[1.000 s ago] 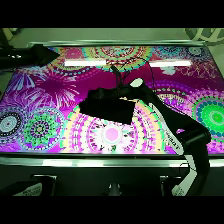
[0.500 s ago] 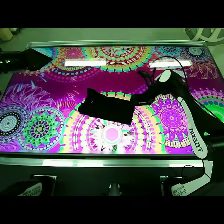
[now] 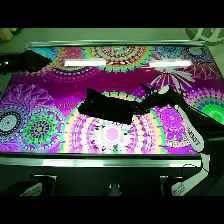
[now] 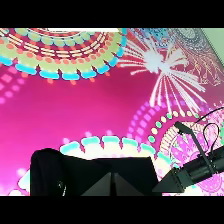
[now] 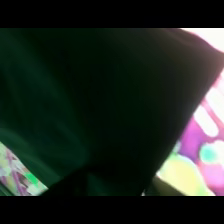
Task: Fold the shirts.
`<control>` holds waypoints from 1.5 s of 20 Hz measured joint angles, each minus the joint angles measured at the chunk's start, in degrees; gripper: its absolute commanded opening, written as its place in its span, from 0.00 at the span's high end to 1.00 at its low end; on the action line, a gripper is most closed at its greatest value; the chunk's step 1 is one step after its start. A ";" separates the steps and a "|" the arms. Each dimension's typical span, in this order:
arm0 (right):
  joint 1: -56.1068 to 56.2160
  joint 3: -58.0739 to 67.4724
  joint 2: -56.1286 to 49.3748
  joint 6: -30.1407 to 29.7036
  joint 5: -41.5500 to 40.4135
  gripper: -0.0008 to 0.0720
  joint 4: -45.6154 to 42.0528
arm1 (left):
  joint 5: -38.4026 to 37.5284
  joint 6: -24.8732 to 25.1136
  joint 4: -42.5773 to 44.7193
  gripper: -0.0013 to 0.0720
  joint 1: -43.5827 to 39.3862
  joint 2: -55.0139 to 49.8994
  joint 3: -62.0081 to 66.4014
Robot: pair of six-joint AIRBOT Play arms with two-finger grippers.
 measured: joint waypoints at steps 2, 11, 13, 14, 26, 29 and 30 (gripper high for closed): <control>-1.20 0.04 -0.35 -3.34 0.11 0.96 3.17 | -0.02 -0.42 0.00 0.95 -0.04 0.09 0.00; -29.59 5.27 6.99 -13.77 7.74 0.97 6.45 | -0.02 -2.86 0.02 0.95 -0.11 0.26 0.00; -38.80 5.70 10.10 -14.29 9.88 0.97 4.42 | -0.04 -3.02 0.02 0.95 -0.11 0.26 0.00; -43.19 5.84 11.32 -14.47 11.10 0.97 3.28 | -0.09 -3.04 0.02 0.95 -0.11 0.31 0.00; -71.21 -2.49 17.29 -13.27 23.02 0.96 -26.16 | -0.68 -3.23 0.02 0.95 -0.11 0.37 0.00; -71.82 -4.66 17.62 -13.14 21.90 0.96 -31.58 | -0.70 -3.23 0.04 0.95 -0.11 0.37 0.00; -72.00 -5.38 17.62 -12.85 21.55 0.96 -32.81 | -0.70 -3.23 0.02 0.95 -0.11 0.37 0.00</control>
